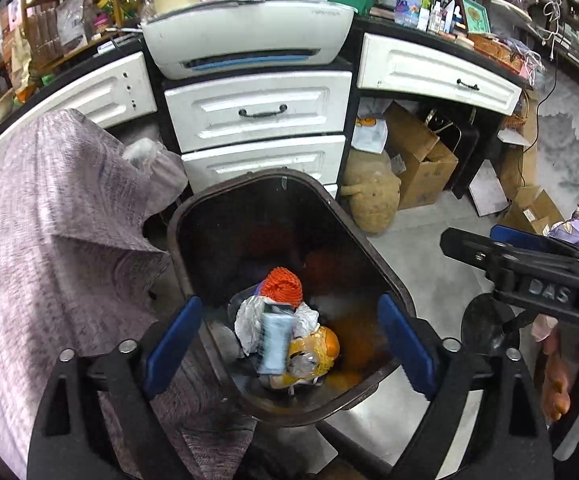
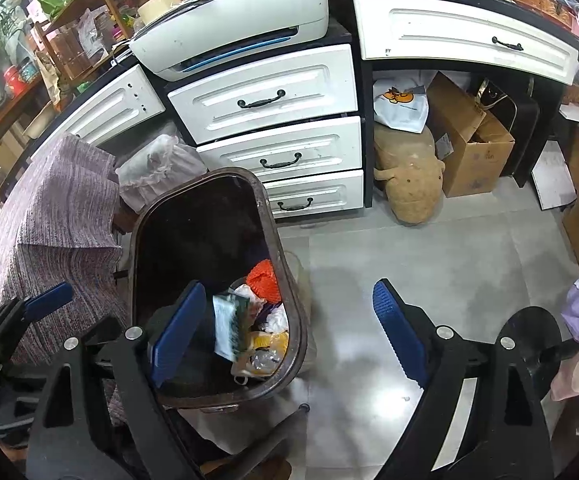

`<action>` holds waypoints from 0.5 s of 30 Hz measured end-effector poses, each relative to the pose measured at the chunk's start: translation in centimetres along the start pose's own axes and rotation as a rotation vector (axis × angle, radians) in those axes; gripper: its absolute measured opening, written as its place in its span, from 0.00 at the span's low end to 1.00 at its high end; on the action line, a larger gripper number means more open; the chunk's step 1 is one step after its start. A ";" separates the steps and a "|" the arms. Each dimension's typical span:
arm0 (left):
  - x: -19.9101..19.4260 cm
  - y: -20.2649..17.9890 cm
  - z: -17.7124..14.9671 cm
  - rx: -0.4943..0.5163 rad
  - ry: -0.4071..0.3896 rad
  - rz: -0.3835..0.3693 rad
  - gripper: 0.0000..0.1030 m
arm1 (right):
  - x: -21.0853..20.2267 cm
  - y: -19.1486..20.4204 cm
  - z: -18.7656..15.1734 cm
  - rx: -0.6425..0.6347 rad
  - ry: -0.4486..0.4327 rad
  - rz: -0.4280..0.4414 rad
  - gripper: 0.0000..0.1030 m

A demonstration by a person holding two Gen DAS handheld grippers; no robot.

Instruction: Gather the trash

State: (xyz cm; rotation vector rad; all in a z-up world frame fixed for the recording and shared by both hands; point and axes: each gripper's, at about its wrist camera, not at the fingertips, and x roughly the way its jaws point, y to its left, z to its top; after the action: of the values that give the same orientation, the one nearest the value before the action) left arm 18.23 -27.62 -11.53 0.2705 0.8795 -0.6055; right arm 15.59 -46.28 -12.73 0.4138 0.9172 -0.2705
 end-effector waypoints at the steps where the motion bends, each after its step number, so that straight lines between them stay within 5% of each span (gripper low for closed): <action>1: -0.4 0.0 0.0 -0.002 -0.009 -0.002 0.90 | -0.1 0.1 0.0 -0.001 -0.002 -0.001 0.84; 15: -11.5 2.3 -2.0 -0.075 -0.254 0.057 0.95 | -5.6 5.0 0.6 -0.065 -0.124 0.036 0.91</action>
State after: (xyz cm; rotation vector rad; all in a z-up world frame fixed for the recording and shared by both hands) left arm 12.71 -20.47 -3.74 0.1462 0.6461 -0.5393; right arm 14.78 -41.84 -6.73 0.3492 0.7941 -0.2298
